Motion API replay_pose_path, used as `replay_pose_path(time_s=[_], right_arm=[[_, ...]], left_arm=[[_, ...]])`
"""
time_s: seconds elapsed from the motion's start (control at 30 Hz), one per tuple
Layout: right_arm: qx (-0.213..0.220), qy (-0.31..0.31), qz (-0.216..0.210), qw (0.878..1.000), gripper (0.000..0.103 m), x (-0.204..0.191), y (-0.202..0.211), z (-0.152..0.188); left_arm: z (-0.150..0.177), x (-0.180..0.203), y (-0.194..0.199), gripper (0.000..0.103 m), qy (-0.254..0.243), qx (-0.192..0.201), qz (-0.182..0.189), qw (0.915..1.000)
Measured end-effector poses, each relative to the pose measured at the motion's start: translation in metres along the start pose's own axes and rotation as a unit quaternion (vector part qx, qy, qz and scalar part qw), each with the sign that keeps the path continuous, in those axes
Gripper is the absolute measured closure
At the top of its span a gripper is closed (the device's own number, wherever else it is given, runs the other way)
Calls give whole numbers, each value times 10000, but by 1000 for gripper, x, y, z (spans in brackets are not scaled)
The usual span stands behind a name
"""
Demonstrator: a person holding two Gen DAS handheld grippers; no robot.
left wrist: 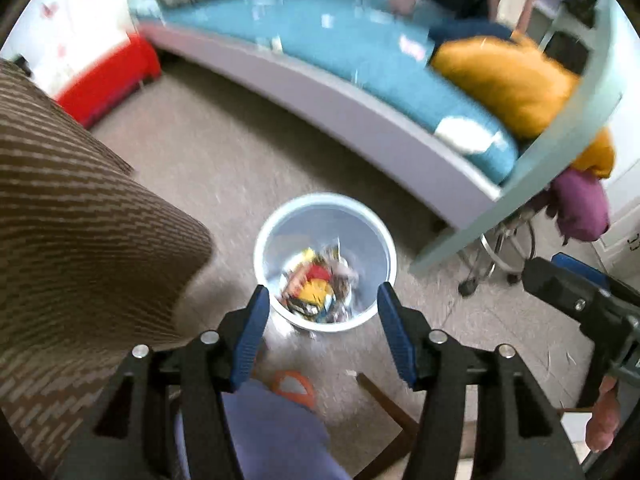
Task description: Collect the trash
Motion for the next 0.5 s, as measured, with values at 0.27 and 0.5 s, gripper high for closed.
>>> replay_pose_path(time_s=[0.27, 0.5], right_arm=[[1420, 860, -335, 9855, 21, -67, 143, 4], [2280, 1584, -618, 9587, 17, -119, 225, 12]], left_arm=[[-3, -3, 181, 35, 122, 1675, -463, 9847], [14, -5, 284, 25, 454, 2521, -887, 9626]])
Point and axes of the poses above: each gripper's, at about its wrist camera, not at the fingertips, and y roughly against the way its jaws point, x to its right, z to its underside, the point moved 8 cm from there along -y, roughly the way its jaws point, and after that the axes turned 2 degrees about x, right-handed, at the moved point
